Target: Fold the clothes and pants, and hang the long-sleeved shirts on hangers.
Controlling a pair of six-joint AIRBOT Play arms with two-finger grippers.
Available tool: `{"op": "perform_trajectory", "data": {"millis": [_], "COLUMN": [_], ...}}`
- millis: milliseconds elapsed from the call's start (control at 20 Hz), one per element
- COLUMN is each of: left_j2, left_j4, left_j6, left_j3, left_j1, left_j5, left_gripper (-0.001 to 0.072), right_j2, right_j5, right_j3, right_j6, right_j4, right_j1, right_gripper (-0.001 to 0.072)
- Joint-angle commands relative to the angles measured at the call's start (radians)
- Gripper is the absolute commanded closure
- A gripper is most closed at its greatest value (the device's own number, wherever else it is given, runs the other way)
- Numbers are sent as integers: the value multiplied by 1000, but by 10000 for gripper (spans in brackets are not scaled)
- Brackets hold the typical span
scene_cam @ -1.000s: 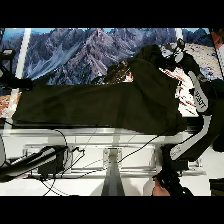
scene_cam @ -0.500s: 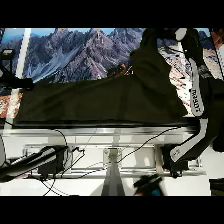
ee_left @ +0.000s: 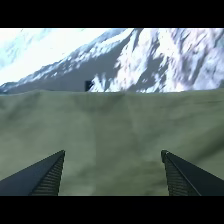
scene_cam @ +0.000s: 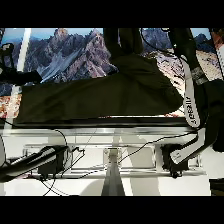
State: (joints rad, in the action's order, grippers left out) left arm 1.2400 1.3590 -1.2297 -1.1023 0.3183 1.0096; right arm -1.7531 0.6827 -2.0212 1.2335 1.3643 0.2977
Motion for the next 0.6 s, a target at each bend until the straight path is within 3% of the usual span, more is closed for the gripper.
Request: {"op": "perform_trajectory", "data": {"millis": [0, 300, 550], "left_j2": [0, 5, 5], "left_j4": [-37, -37, -36], "left_j6": [3, 3, -3], "left_j3": [-1, -1, -1], "left_j1": [-5, -81, -145], "left_j5": [-8, -37, -105], "left_gripper": [18, 18, 18], "right_j2": [34, 15, 5], "right_j5": [3, -100, -203], "right_j3": [-5, 13, 12], "right_j6": [-42, -42, -74], "right_j4": [24, -9, -19], "right_j1": [15, 35, 197], "right_gripper": [686, 686, 685]}}
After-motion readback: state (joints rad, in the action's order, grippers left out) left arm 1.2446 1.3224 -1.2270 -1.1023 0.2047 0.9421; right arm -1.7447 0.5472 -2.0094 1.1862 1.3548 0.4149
